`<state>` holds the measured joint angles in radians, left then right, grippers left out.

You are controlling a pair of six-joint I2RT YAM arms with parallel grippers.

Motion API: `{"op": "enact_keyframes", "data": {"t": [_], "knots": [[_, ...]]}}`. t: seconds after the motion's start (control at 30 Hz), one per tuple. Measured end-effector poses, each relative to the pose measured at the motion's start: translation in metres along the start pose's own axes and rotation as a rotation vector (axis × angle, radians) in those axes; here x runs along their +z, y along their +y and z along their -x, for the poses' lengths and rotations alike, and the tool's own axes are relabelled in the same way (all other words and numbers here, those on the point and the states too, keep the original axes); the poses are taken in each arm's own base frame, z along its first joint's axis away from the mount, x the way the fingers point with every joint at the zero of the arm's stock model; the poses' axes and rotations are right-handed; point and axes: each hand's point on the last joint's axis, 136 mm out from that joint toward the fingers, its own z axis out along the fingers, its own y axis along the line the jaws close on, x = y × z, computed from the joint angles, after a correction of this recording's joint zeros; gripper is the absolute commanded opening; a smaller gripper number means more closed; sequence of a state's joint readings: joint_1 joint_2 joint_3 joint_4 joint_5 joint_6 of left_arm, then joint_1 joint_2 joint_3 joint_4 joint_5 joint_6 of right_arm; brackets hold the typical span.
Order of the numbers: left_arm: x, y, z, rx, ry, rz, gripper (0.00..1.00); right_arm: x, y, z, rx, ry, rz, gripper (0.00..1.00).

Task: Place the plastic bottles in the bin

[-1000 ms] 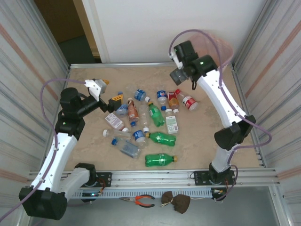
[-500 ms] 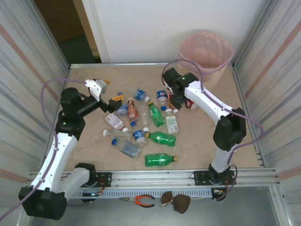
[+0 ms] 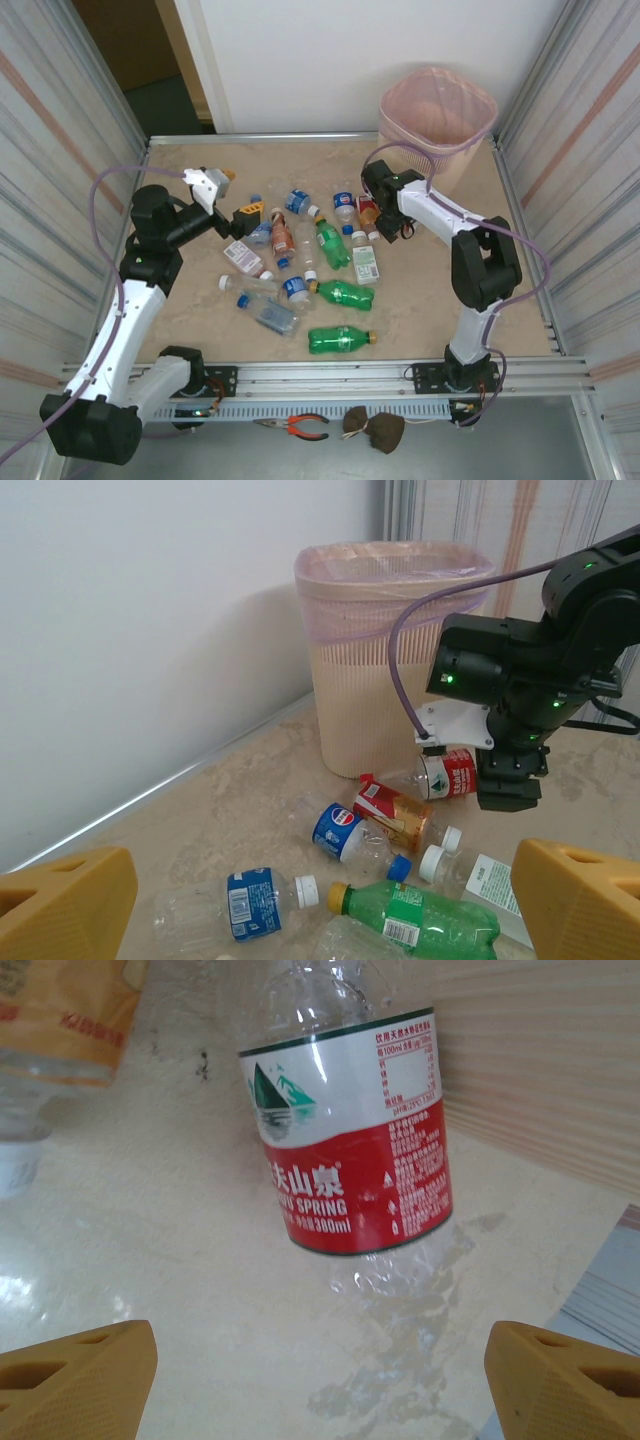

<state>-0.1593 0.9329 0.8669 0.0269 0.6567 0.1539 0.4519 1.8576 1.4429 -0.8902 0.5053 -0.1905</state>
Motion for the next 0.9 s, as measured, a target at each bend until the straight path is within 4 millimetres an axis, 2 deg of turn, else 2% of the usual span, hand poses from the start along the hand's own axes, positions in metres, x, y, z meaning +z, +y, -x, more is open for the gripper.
{"op": "enact_keyframes", "data": {"t": [0.2,0.47,0.9], "knots": [[0.000,0.000,0.000,0.000,0.000,0.000,0.97,0.019,0.001,0.008,-0.008,0.007,-0.021,0.84],[0.001,-0.003,0.000,0.001,0.000,-0.009,0.97,0.045,-0.002,0.008,-0.055,0.045,-0.045,0.84],[0.002,-0.002,-0.002,-0.003,0.005,-0.009,0.97,0.062,-0.003,0.017,-0.081,0.046,-0.032,0.84]]}}
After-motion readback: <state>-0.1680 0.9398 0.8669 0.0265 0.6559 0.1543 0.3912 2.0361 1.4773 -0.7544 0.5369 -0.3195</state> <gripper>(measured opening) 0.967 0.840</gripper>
